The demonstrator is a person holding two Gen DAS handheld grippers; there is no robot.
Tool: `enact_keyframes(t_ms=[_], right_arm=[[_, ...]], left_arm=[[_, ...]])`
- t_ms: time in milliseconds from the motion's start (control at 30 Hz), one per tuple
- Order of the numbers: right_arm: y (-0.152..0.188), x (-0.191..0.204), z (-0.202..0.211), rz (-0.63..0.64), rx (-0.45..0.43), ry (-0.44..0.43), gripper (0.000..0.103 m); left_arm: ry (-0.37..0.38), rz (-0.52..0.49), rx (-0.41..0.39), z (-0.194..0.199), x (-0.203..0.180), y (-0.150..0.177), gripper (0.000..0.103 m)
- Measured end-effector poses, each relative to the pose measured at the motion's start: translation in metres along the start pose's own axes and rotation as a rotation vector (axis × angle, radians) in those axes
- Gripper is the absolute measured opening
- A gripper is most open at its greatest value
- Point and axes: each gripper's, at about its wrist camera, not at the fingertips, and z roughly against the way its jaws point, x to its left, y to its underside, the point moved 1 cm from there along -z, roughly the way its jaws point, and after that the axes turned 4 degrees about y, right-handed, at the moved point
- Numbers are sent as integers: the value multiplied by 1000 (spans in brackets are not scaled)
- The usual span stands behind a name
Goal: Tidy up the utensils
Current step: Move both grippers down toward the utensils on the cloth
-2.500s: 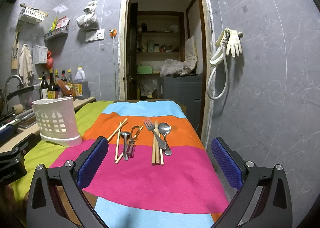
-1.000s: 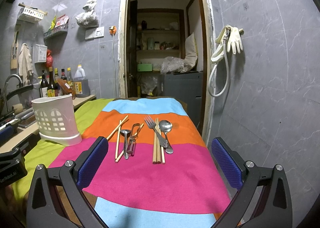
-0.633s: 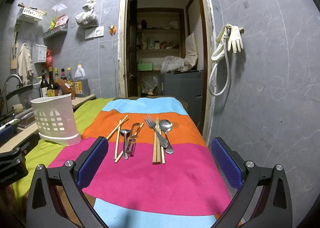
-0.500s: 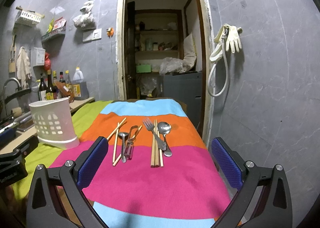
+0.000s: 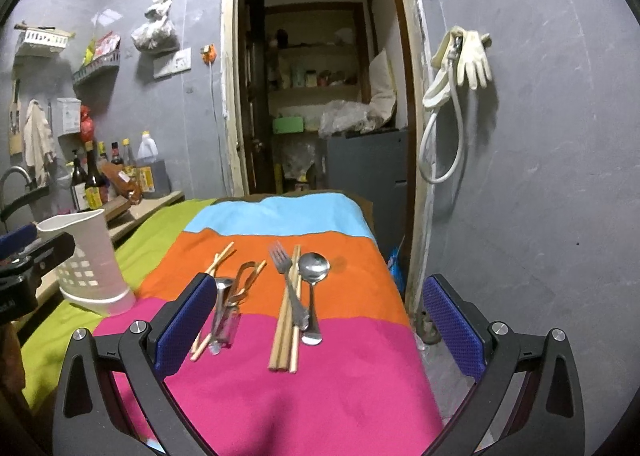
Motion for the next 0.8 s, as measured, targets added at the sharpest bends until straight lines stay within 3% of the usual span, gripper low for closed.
enact_keyframes(t_ms=[100,433,633,733,800], right_arm=[[-9,-9,-17,14,35,22,103],[-28,-25,-82,35,167,-32,103],[-28,-28,-115,82,221,-67,103],[-26,-28,-132,108,260,-82,98],[-25,-30,-144,119,290,-85,85]], left_arm=[[15,-6,28,-18,-6,-8,98],[68,-77,92,-72,-18,-20,97],[109,-91,200,-115,-24,-20,97],[130,-83,248,-134,-24,-16,92],[136,-89,277,-144,-25,-12,89]])
